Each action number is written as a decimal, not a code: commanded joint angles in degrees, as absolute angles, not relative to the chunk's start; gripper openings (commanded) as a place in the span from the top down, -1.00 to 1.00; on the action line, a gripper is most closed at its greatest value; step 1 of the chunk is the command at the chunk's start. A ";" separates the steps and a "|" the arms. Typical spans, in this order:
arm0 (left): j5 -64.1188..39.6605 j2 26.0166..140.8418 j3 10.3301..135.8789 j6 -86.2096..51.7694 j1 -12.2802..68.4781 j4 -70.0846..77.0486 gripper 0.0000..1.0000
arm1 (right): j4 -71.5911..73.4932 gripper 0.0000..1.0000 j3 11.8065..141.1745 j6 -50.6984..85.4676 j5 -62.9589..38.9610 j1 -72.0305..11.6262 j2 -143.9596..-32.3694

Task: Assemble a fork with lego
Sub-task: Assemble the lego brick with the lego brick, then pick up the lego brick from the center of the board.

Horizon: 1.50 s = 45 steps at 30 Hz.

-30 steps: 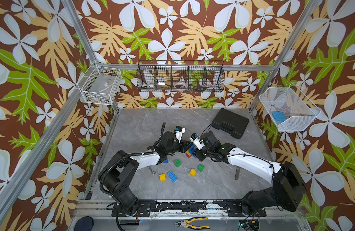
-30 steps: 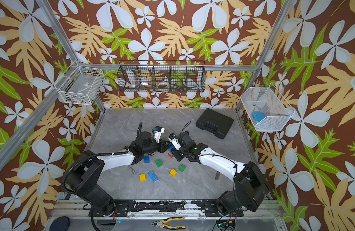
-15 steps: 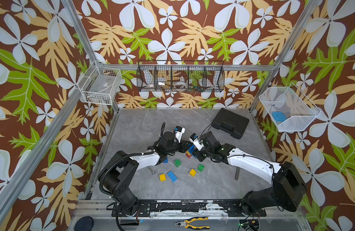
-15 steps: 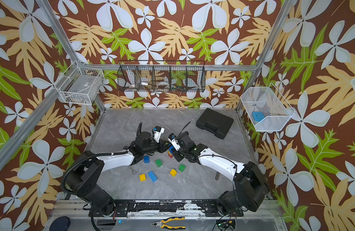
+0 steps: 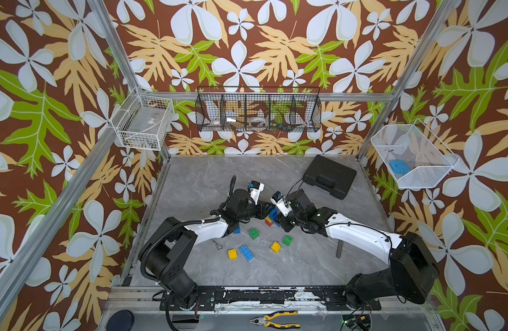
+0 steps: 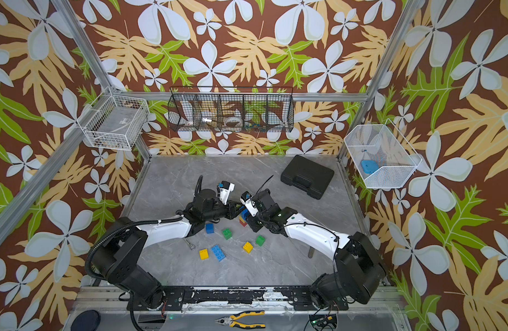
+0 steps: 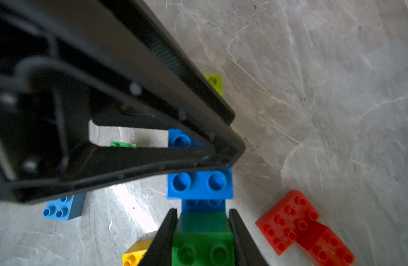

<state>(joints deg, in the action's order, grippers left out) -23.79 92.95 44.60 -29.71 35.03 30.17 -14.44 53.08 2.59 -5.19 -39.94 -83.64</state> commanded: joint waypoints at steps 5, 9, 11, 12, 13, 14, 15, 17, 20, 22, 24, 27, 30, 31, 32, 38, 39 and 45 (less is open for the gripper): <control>-23.12 92.87 44.21 -29.44 34.97 22.24 0.50 | -22.15 1.00 53.33 1.97 -2.06 -40.08 -84.75; -23.10 92.90 44.12 -29.50 34.89 22.19 0.50 | -20.17 0.38 54.37 3.27 -4.28 -40.08 -83.17; -23.11 92.82 44.12 -29.51 34.89 22.24 0.50 | -19.04 -0.06 55.54 3.91 -4.88 -40.08 -81.94; -23.07 92.74 44.12 -29.45 34.89 22.29 0.51 | -18.30 -0.23 55.96 4.34 -4.85 -40.08 -80.98; -23.02 92.65 44.10 -29.45 34.90 22.24 0.51 | -17.59 -0.76 56.15 4.50 -4.77 -40.08 -80.06; -22.99 92.46 44.12 -29.47 34.89 22.24 0.51 | -16.69 -0.99 56.16 4.86 -4.32 -40.08 -78.82; -23.03 92.38 44.13 -29.46 34.89 22.24 0.51 | -15.53 -0.99 55.79 5.17 -3.65 -40.08 -77.43; -23.11 92.30 44.30 -29.61 34.81 22.24 0.51 | -13.06 -0.99 54.02 5.90 -1.83 -40.08 -74.51; -23.58 91.86 44.72 -29.65 34.79 22.12 0.51 | -9.33 -0.99 48.92 8.17 2.72 -39.88 -69.43; -24.12 91.33 45.06 -29.82 34.81 22.15 0.50 | -8.31 -0.98 45.40 10.68 5.26 -39.49 -66.29; -24.81 90.73 45.56 -30.05 34.80 22.03 0.50 | -7.68 -0.91 41.71 12.81 7.10 -38.99 -62.92; -25.35 90.09 46.64 -30.07 34.80 21.58 0.48 | -6.95 -0.88 36.06 13.45 6.62 -38.81 -57.79; -25.46 89.91 47.60 -29.83 34.80 20.84 0.47 | -7.06 -0.89 31.46 12.15 1.53 -38.85 -54.03; -25.42 90.00 47.92 -29.80 34.80 20.70 0.46 | -7.27 -0.89 30.08 12.12 0.10 -38.85 -53.46; -25.43 90.10 48.14 -29.81 34.80 20.57 0.45 | -7.22 -0.88 28.75 12.65 -0.75 -38.80 -52.91; -25.74 90.78 49.00 -30.30 34.80 20.96 0.43 | -5.77 -0.76 24.68 22.30 2.98 -39.32 -52.65; -25.67 90.85 49.09 -30.41 34.80 20.95 0.43 | -5.64 -0.77 24.33 23.64 3.96 -39.61 -52.85; -25.24 90.28 49.53 -30.67 34.80 20.87 0.41 | -7.44 -0.68 23.75 33.72 9.40 -40.48 -53.78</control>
